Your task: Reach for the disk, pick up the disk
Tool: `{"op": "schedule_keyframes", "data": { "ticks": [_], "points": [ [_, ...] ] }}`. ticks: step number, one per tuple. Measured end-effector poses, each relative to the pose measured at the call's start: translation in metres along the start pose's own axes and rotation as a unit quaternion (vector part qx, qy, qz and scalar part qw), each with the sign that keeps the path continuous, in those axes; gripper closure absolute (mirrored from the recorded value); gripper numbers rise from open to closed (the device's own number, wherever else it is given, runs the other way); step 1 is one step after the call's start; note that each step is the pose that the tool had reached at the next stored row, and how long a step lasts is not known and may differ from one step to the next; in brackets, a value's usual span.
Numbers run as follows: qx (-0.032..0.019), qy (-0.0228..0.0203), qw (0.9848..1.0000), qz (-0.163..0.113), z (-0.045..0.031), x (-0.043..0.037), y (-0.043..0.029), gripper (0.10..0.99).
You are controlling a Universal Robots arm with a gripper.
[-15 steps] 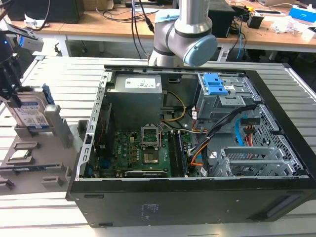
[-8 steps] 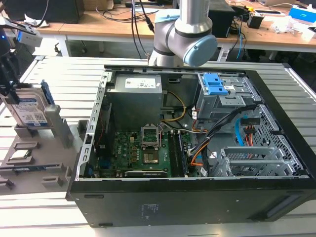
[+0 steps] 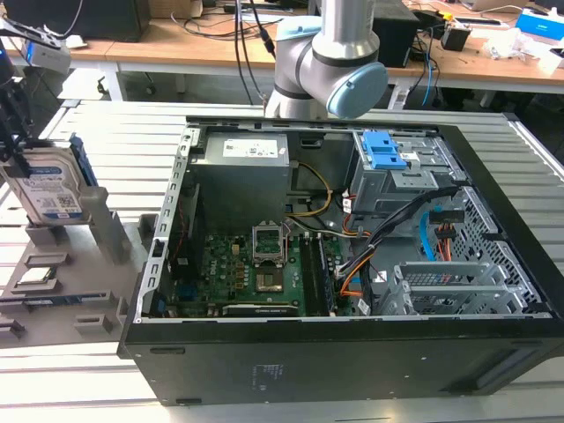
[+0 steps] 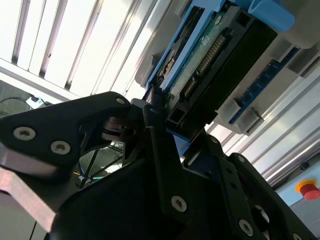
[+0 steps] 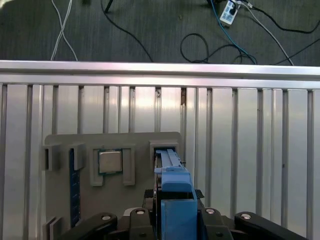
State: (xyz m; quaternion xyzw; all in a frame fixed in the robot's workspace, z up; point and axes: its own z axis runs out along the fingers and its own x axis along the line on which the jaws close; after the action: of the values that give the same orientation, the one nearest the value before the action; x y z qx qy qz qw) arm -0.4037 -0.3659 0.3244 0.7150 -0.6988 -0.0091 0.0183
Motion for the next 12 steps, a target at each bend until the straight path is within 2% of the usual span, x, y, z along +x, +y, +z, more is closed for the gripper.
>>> {"op": "schedule_keyframes", "data": {
  "ticks": [12],
  "points": [
    [-0.0006,0.0002,1.0,0.0,-0.0211,-0.0003,0.0001,0.722]
  ]
}}
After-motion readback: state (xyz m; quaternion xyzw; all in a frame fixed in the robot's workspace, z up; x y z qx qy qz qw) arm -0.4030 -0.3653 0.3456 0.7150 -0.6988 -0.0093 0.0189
